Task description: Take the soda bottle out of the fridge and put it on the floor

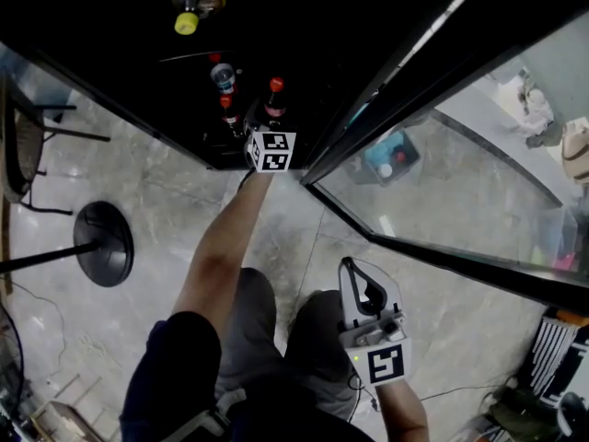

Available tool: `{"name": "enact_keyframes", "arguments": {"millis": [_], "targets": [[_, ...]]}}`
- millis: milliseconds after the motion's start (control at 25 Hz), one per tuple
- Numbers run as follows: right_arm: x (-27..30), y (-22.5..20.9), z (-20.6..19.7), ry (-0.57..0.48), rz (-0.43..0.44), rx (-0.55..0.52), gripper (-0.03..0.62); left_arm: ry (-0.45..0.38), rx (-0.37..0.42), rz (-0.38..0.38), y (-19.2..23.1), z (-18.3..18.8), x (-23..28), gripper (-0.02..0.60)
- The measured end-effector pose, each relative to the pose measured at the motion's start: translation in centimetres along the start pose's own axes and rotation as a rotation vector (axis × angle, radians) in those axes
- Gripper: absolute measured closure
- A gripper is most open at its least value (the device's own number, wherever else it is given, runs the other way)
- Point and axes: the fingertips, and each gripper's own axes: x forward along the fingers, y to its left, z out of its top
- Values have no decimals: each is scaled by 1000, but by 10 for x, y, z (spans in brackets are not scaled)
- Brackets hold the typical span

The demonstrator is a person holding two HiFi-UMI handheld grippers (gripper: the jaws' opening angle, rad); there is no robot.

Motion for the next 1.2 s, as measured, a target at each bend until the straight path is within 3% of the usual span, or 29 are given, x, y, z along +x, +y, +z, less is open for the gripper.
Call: {"name": "enact_keyframes", "arguments": {"millis": [320, 680, 1200], "targets": [[2, -2, -15, 15, 3, 18, 576, -42, -23, 13, 5, 3, 4, 250], [3, 1, -24, 35, 16, 13, 576, -23, -31, -3, 7, 1, -4, 259], [24, 2, -47, 27, 50, -21, 576, -80, 28, -140, 3, 9, -96, 261]]}}
